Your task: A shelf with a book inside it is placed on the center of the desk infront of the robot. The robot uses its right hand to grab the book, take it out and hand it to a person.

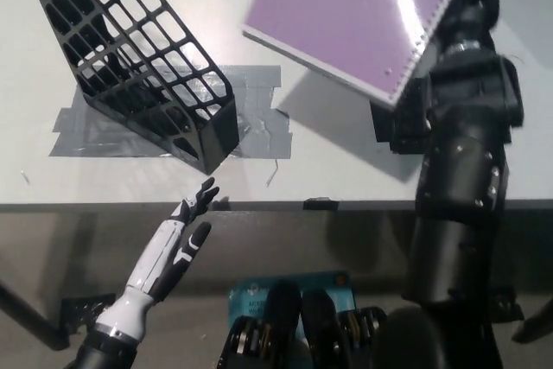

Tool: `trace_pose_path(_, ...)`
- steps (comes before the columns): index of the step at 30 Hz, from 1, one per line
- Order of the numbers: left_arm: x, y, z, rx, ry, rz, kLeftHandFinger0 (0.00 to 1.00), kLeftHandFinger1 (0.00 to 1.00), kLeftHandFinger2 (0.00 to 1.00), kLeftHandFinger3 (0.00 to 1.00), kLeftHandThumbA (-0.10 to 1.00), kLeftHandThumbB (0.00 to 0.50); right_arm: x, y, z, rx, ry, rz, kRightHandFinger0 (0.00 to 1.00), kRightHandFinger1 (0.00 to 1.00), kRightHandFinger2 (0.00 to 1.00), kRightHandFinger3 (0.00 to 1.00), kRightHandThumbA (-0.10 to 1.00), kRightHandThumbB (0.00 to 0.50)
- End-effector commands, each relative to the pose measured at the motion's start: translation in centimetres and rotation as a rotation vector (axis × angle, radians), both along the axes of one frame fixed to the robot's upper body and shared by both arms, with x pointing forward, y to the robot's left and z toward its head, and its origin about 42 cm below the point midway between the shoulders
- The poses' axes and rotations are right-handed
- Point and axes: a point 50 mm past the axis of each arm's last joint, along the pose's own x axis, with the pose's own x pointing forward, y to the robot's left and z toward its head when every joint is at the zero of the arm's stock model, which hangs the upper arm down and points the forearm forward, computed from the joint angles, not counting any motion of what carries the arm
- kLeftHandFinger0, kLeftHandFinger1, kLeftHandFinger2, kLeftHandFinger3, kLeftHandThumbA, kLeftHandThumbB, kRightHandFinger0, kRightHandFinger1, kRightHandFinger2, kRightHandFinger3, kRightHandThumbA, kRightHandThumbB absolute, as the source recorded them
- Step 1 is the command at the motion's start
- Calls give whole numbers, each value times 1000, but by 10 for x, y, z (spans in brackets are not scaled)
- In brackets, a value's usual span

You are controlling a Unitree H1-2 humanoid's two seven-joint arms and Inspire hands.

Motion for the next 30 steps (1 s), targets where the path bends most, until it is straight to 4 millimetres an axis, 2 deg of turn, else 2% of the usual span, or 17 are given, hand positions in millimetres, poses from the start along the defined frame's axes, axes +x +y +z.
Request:
trace_pose_path(1,-5,4,6,7,-37,3,1000,1000,1000,1000,1000,294,3,4,2,111,-55,68,0,174,559,1000,-100,0)
trace_pose_path(2,-5,5,7,9,-40,3,1000,1000,1000,1000,1000,293,5,4,-6,113,-37,69,0,194,576,1000,-100,0)
trace_pose_path(3,-5,5,7,8,-39,4,1000,1000,1000,1000,1000,295,8,5,-16,127,-16,80,0,106,460,1000,-100,0)
trace_pose_path(4,-5,5,7,3,-38,5,1000,1000,1000,1000,1000,295,10,6,-25,136,6,83,0,170,546,1000,-100,34)
trace_pose_path(5,-5,5,6,-6,-36,5,1000,1000,1000,1000,1000,296,12,7,-34,146,31,86,0,170,575,1000,-100,55)
trace_pose_path(10,-6,4,4,-15,-34,6,1000,1000,1000,1000,1000,296,19,13,-61,171,118,105,0,99,515,1000,-100,33)
trace_pose_path(13,-6,5,3,-4,-33,8,1000,1000,1000,1000,1000,302,24,20,-77,168,135,115,0,138,577,1000,-100,8)
trace_pose_path(14,-6,5,4,1,-36,7,1000,1000,1000,1000,1000,296,26,23,-83,172,151,120,0,144,579,1000,-100,23)
trace_pose_path(16,-6,5,4,0,-40,4,1000,1000,1000,1000,1000,293,27,26,-89,177,163,125,0,138,570,1000,-100,31)
trace_pose_path(19,-5,4,5,-2,-38,4,1000,1000,1000,1000,1000,300,29,32,-95,206,180,138,0,106,559,1000,-100,10)
trace_pose_path(21,-5,4,6,-2,-38,3,1000,1000,1000,1000,1000,302,29,34,-97,199,188,136,0,39,543,1000,-100,12)
trace_pose_path(25,-4,4,5,-10,-37,1,1000,1000,1000,1000,1000,305,30,34,-99,190,190,136,0,0,515,1000,-100,19)
trace_pose_path(28,-2,5,7,-10,-37,2,1000,1000,1000,1000,1000,314,32,32,-95,196,165,140,0,29,547,1000,-100,27)
trace_pose_path(29,-1,4,8,-5,-41,2,1000,1000,1000,1000,1000,314,33,31,-92,183,139,144,0,85,574,1000,-100,93)
trace_pose_path(30,-1,4,9,-3,-41,2,1000,1000,1000,1000,1000,314,33,30,-92,172,128,144,0,95,589,1000,-100,82)
